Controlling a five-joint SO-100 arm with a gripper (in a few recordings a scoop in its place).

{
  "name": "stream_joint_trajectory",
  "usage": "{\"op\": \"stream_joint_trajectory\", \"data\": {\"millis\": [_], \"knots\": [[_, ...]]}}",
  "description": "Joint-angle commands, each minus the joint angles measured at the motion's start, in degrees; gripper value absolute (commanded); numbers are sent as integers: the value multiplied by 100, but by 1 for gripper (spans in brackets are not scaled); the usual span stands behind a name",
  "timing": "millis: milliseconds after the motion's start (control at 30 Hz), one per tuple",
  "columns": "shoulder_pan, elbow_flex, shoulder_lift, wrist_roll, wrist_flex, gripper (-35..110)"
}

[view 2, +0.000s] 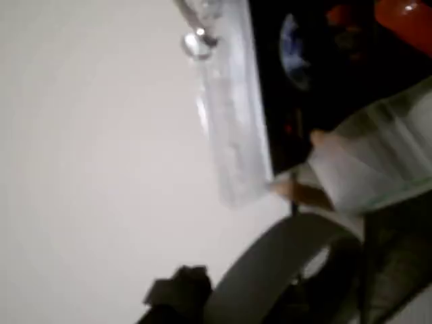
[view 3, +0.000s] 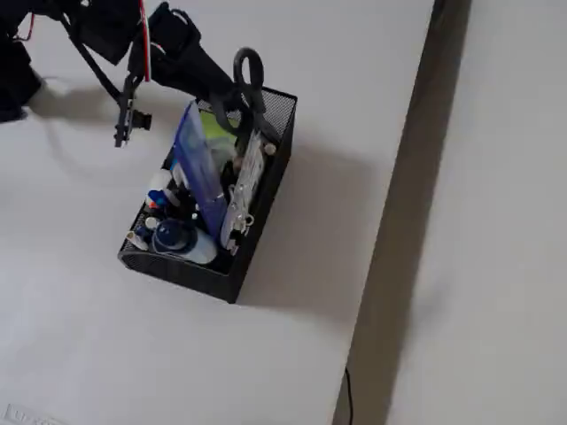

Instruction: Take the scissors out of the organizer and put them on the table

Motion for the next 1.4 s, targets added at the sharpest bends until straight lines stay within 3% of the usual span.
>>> {"op": "stream_joint_trajectory", "data": {"millis": [0, 333, 733, 1367], "knots": [[176, -422, 1459, 105, 158, 0], [396, -431, 2725, 35, 940, 0], [308, -193, 4025, -466, 2742, 0], [1749, 5977, 9492, -2276, 2259, 0]]}}
